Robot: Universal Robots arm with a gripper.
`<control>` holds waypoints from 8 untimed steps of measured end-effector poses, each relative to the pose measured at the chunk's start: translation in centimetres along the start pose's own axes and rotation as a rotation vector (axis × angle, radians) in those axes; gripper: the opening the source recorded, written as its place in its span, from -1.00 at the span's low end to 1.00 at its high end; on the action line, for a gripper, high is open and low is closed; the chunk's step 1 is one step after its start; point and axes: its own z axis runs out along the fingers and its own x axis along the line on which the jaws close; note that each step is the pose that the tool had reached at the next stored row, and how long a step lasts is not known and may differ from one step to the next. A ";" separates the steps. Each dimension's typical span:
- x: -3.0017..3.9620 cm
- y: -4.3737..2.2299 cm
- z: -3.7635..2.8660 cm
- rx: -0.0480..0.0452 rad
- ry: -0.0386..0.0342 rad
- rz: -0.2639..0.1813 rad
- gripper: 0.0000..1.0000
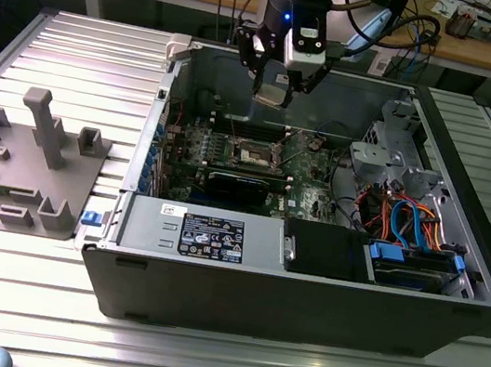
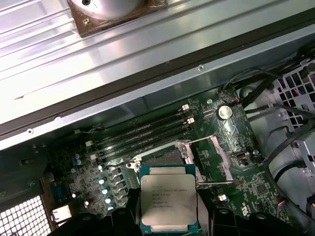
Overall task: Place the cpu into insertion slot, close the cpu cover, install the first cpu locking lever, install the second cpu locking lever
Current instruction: 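Place the cpu into insertion slot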
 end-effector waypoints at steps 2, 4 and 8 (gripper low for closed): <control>0.00 0.00 0.00 0.0000 -0.0001 0.001 0.08; 0.00 0.00 0.00 -0.0001 -0.0003 0.003 0.08; 0.00 0.00 0.00 -0.0002 -0.0007 0.007 0.08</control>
